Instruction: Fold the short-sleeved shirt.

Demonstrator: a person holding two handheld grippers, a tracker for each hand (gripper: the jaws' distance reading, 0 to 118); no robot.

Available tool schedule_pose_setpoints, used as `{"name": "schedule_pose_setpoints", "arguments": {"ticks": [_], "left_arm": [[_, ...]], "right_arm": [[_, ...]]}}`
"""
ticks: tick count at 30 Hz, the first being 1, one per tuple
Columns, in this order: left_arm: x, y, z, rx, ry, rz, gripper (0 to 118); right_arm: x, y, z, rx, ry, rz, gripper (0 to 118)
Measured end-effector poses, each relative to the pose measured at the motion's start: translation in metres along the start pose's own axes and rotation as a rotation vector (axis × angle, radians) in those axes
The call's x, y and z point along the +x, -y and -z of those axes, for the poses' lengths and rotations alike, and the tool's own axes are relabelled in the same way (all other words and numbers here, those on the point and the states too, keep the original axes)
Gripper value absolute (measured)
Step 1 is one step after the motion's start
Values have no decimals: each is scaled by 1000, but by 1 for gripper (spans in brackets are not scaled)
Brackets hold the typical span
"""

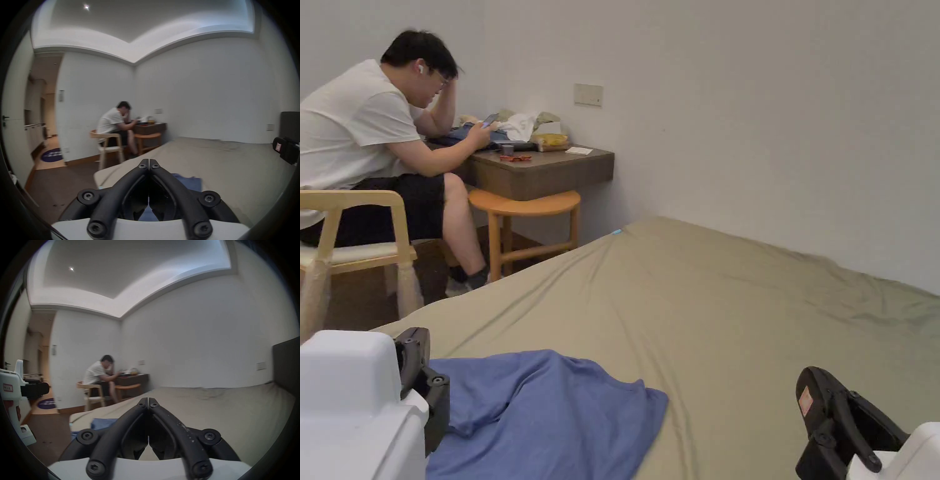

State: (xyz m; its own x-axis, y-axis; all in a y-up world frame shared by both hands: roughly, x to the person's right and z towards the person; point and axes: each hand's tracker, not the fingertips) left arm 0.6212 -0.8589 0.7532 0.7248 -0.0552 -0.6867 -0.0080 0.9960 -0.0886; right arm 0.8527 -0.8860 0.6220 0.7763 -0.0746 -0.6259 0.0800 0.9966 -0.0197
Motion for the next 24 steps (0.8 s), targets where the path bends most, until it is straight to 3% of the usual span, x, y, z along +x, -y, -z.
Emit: {"name": "schedule_pose_setpoints", "arguments": {"ticks": [4, 10, 19, 24], "left_arm": [[-23, 8, 3, -33, -41, 0, 0], [-17, 31, 47, -166, -11, -92, 0], [15, 93, 168, -430, 236, -356, 0], [55, 122, 224, -497, 272, -306, 0]], "right_arm": [[-29, 4, 27, -37, -122, 2, 1], [-34, 13, 45, -77, -156, -15, 1], [6, 36, 54, -176, 0, -25, 1], [27, 52, 60, -249, 70, -25, 1]]}}
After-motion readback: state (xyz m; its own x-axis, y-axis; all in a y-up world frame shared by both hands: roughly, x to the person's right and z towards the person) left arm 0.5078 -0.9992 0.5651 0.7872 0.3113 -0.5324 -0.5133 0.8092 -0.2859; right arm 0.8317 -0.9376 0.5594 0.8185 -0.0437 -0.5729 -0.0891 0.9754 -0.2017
